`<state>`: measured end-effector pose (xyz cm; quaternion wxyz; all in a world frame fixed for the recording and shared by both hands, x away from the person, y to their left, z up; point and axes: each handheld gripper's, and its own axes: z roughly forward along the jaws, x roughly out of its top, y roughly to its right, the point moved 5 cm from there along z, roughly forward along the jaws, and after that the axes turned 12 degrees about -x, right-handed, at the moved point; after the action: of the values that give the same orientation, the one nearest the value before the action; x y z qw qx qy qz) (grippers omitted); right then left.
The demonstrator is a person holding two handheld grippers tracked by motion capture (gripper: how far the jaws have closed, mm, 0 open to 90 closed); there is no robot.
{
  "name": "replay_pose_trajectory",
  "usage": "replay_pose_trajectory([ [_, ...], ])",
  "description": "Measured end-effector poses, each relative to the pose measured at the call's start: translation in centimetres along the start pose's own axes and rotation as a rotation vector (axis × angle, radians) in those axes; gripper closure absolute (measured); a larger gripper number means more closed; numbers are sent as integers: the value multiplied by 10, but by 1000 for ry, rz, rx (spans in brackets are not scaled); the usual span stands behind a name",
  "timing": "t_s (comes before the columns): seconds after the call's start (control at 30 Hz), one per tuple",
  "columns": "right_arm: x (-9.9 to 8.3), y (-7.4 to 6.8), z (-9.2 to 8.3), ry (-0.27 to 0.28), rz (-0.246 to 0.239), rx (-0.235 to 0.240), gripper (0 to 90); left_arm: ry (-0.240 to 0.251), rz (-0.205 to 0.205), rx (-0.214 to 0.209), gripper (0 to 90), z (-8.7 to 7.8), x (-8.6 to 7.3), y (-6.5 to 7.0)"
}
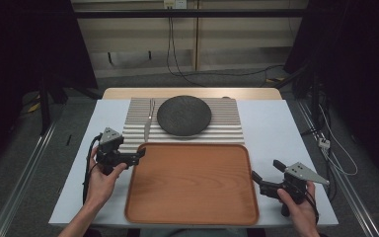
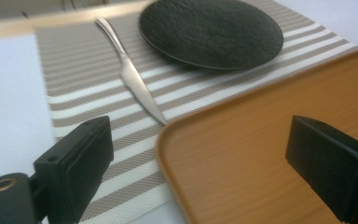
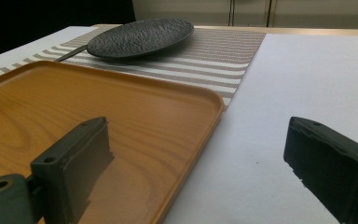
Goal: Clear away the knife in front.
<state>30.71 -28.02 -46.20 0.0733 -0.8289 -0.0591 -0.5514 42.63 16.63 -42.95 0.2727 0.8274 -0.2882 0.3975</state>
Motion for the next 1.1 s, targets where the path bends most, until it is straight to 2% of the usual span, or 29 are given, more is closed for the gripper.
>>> replay_pose_trajectory([
  [0.03,0,0,0,0,0,0,70,-14,-12,-3,73,3,3,-1],
  [0.1,0,0,0,-2,1,2,72,-24,-3,8,68,9,9,-4],
  [0.27,-1,1,-1,-8,7,2,74,-14,-28,11,74,22,24,-14],
  [0.33,-1,1,0,-9,10,1,74,-26,-17,29,76,26,29,-19],
  [0.5,-1,1,2,-9,8,4,75,-30,-42,38,74,40,42,-29],
  [0.53,-1,0,2,-11,10,6,75,-47,-32,49,80,41,44,-32],
  [0.63,-2,0,2,-11,8,9,75,-62,-45,75,107,47,50,-38],
  [0.67,-2,0,2,-10,9,8,75,-52,-67,66,110,50,51,-40],
  [0.7,-2,0,2,-12,12,9,76,-70,-75,57,117,52,53,-42],
  [0.8,-2,1,2,-14,14,10,77,-88,-56,103,128,59,58,-47],
  [0.9,-2,1,4,-15,14,12,77,-101,-45,97,134,66,65,-55],
  [0.93,-2,0,4,-17,18,14,78,-95,-58,98,143,69,67,-57],
  [1.07,-3,0,6,-21,18,17,79,-120,-73,98,140,85,72,-69],
  [1.1,-3,0,6,-24,17,19,79,-130,-73,113,148,88,74,-73],
])
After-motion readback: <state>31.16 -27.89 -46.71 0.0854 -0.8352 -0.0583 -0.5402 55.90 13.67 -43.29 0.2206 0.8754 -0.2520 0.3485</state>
